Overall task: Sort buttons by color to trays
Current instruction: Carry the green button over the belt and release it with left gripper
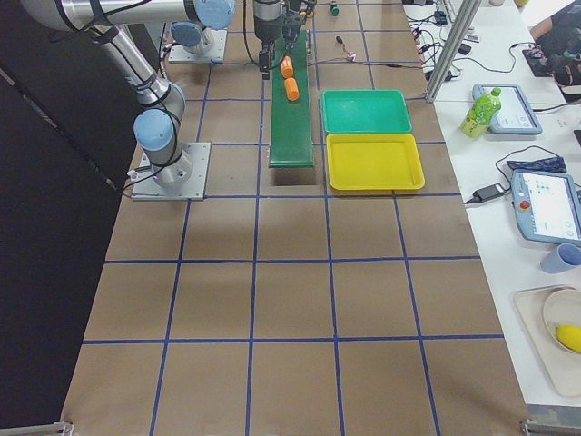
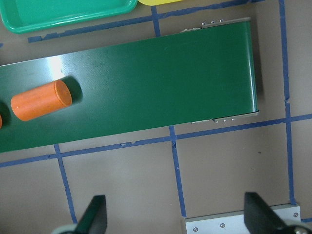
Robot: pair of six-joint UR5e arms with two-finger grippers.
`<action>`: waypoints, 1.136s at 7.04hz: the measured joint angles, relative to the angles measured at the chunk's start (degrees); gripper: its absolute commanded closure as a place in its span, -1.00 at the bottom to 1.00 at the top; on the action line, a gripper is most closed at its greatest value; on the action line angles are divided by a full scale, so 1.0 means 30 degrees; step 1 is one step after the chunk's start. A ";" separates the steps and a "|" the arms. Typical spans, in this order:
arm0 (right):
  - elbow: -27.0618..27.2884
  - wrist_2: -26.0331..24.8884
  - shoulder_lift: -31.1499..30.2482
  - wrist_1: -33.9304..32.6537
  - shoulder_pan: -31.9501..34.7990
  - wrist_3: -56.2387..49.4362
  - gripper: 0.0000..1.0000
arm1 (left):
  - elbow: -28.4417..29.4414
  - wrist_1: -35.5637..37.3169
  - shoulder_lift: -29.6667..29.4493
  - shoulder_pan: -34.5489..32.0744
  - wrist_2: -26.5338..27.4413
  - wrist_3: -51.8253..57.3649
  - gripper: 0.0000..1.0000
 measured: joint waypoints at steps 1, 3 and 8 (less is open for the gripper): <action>-0.0001 0.0008 0.0000 -0.0021 0.0001 -0.0029 -1.00 | 0.0013 0.0295 -0.0010 -0.0391 -0.0054 -0.0117 -1.00; -0.0019 0.0050 0.0000 -0.0083 0.0001 -0.0026 -1.00 | 0.0083 0.0874 -0.0014 -0.1032 -0.0291 -0.0416 -1.00; -0.0061 0.0185 0.0001 -0.0126 0.0000 0.0154 -1.00 | 0.0253 0.1067 0.0083 -0.1695 -0.4095 -0.6038 -1.00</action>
